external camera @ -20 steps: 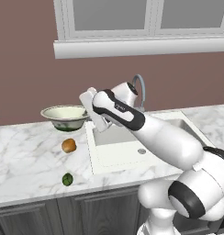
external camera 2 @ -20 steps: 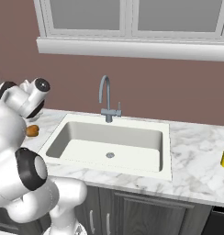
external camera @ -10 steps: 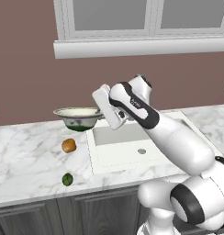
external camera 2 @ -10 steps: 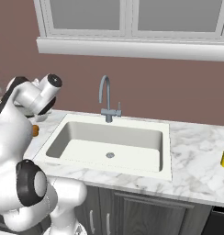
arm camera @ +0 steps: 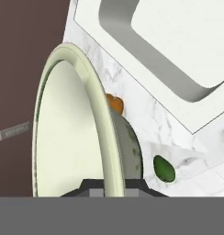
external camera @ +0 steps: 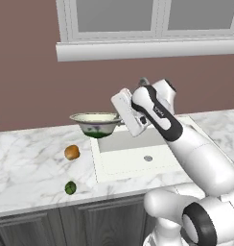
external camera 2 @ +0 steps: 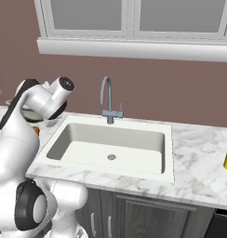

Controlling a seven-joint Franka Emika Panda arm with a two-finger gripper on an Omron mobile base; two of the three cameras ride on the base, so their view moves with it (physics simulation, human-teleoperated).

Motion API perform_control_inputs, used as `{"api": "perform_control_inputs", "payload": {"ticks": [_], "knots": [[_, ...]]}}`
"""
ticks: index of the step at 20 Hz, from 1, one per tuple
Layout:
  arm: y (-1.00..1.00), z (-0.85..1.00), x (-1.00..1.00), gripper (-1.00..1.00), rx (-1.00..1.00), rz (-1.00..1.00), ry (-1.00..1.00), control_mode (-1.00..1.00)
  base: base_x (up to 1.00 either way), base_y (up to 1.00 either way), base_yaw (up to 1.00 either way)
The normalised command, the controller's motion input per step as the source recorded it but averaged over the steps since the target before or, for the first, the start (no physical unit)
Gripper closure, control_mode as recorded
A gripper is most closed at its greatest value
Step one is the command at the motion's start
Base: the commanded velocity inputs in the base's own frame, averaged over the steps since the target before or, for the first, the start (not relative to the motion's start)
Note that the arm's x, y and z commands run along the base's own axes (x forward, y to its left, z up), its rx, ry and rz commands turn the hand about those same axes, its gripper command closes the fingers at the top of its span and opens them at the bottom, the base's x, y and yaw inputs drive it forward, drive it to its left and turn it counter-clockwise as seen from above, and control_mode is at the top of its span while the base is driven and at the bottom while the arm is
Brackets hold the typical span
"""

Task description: Remove the potato and avocado from the sink. Then move the bowl and cup from the counter to the sink for washing.

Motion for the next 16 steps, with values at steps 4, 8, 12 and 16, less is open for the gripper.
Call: {"api": "perform_control_inputs", "payload": {"ticks": [4, 8, 12, 16], "knots": [[-0.43, 0.0, -0.13, 1.0, -0.02, -0.08, 0.0, -1.0, 0.0, 0.0, 0.0], [-0.4, 0.0, -0.08, 1.0, -0.07, -0.05, -0.02, -1.0, 0.0, 0.0, 0.0], [-0.33, 0.0, -0.09, 1.0, -0.09, 0.0, -0.01, -1.0, 0.0, 0.0, 0.0], [-0.4, 0.0, -0.14, 1.0, -0.01, 0.0, 0.0, -1.0, 0.0, 0.0, 0.0]]}}
